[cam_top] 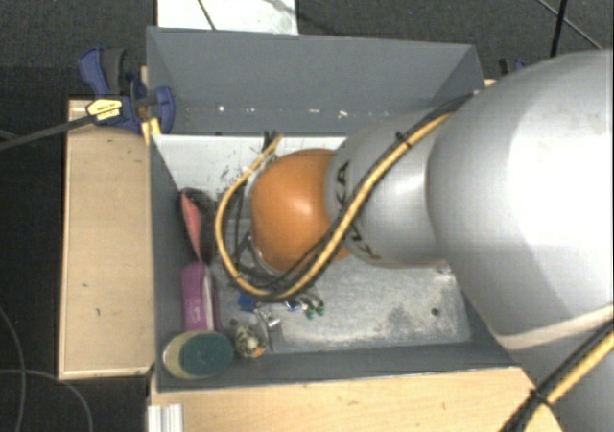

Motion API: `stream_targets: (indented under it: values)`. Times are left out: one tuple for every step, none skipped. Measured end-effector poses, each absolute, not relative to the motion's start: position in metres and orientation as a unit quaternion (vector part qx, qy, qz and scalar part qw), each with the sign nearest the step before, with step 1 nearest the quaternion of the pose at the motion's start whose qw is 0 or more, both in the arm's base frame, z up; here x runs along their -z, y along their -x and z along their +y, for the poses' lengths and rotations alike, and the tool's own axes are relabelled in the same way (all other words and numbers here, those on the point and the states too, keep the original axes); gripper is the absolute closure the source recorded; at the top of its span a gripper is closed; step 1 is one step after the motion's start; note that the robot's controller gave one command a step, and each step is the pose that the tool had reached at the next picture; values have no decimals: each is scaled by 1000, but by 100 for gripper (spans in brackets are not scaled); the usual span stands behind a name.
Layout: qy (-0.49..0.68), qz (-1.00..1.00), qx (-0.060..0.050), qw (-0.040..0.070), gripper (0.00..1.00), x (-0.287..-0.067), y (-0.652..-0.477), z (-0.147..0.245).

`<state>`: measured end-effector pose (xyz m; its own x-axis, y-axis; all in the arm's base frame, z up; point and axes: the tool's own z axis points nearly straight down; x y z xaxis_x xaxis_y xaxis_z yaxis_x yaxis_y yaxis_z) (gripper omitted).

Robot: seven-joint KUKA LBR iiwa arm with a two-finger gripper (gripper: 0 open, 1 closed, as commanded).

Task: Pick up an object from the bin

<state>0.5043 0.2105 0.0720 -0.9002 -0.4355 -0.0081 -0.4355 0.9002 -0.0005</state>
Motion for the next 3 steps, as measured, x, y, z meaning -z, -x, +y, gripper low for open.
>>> stream_targets:
  values:
    - [363,932,0,2,0,-83,-479,212]
    - [361,932,-1,1,100,-83,-478,212]
    - [341,940,0,6,100,-224,-502,216]
